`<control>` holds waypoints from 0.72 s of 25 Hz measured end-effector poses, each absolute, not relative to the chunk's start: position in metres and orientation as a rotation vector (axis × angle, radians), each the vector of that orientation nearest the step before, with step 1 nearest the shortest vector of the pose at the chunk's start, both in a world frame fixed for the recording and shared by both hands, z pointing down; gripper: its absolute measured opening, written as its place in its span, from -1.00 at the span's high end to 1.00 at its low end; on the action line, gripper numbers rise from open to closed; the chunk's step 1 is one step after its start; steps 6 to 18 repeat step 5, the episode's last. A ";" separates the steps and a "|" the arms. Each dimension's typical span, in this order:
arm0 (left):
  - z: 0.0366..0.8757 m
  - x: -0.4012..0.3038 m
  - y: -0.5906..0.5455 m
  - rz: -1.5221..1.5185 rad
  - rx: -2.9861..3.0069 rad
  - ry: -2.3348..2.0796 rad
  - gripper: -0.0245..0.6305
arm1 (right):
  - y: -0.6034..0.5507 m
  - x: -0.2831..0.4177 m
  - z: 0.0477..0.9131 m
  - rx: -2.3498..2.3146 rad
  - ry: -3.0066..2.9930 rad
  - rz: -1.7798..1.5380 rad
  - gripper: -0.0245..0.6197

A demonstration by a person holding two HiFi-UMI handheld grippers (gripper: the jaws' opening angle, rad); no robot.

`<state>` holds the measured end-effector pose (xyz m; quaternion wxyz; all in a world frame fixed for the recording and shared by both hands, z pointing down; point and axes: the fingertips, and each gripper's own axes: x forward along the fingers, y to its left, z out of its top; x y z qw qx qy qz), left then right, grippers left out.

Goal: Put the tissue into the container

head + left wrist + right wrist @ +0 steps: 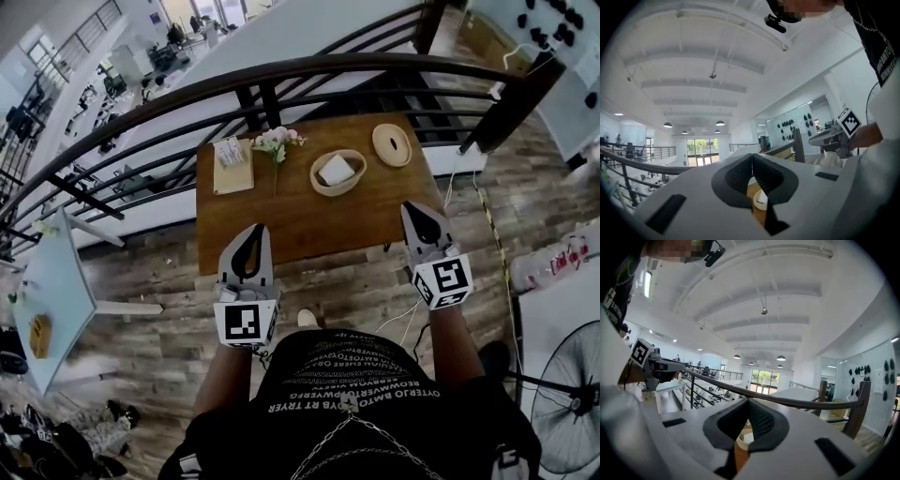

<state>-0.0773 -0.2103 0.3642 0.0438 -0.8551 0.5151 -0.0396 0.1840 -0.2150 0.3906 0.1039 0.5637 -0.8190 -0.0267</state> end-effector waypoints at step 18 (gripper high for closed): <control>0.373 -0.044 -0.200 -0.141 -2.615 1.626 0.84 | -0.205 0.203 0.399 1.580 -2.467 -0.036 0.88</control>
